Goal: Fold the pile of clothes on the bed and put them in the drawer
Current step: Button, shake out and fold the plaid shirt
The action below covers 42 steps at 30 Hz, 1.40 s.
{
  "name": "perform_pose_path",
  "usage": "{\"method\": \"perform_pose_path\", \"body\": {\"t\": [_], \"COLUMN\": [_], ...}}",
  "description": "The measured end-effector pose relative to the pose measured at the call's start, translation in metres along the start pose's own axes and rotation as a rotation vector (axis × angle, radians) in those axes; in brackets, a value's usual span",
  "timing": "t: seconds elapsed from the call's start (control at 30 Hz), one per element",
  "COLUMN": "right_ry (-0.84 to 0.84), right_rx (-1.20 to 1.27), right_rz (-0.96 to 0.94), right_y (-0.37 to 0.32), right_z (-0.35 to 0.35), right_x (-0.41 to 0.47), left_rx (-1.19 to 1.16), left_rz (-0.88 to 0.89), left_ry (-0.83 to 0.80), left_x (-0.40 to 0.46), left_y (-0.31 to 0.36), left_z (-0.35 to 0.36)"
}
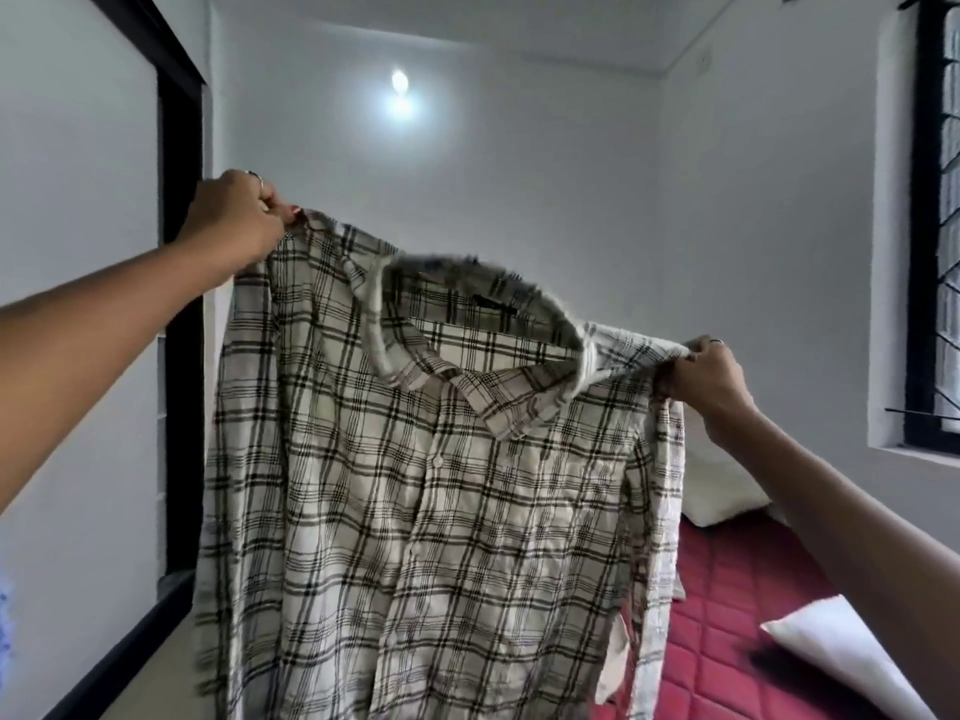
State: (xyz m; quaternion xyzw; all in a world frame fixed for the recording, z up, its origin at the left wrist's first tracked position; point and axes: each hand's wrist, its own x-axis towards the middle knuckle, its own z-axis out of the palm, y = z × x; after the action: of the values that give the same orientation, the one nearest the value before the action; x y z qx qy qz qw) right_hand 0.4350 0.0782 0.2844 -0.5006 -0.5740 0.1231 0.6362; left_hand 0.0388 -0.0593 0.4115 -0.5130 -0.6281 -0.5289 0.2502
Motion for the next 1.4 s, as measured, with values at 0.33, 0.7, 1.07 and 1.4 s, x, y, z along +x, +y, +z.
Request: {"method": "perform_pose_path", "body": {"t": [0.33, 0.7, 1.07, 1.4], "right_ry": [0.374, 0.385, -0.579, -0.744], "right_rx": [0.057, -0.206, -0.286, 0.311], "right_rz": [-0.108, -0.274, -0.267, 0.037], "right_y": [-0.077, -0.099, -0.092, -0.049], "right_z": [-0.008, -0.029, -0.065, -0.066], "right_x": [0.010, 0.022, 0.037, 0.047], "left_rx": [-0.088, -0.030, -0.020, -0.509], "left_rz": [-0.110, -0.089, -0.107, -0.280], "left_ry": [0.286, 0.250, 0.077, -0.308], "left_x": [-0.013, -0.016, -0.013, -0.016], "left_y": [0.006, -0.014, -0.048, -0.062], "left_z": [0.004, -0.002, -0.011, -0.036]}}
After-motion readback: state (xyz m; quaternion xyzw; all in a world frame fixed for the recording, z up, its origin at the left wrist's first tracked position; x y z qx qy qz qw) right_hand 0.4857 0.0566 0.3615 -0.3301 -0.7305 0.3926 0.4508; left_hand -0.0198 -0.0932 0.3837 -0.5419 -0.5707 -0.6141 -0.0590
